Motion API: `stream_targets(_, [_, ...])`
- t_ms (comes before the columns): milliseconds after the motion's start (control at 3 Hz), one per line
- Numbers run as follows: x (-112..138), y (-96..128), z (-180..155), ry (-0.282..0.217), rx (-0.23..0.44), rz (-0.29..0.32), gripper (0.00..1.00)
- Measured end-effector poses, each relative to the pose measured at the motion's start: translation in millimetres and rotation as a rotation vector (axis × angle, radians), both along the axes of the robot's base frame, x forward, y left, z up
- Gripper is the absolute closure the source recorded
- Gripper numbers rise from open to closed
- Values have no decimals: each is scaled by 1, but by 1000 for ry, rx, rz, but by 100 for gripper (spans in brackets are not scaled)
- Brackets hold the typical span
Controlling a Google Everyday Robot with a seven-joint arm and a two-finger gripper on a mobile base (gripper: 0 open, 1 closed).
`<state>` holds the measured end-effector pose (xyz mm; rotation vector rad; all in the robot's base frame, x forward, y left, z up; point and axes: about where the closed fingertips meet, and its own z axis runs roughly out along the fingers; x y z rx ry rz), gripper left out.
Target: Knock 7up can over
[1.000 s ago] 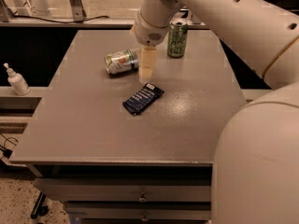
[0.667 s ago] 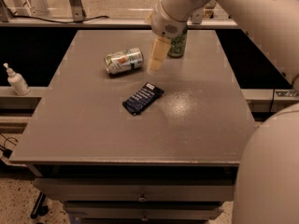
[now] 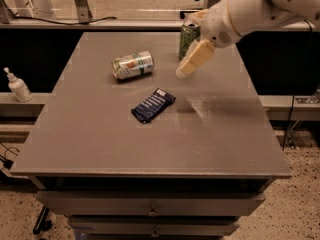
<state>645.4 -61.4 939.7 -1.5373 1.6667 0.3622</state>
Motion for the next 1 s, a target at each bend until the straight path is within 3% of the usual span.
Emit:
stream_targets(333, [-23,-48,14,-5,171,-116,0])
stream_targets(667, [-29,-68,17,-4,192,-153,0])
stream_targets(1000, [-28,-65,17,-3,190,-148,0])
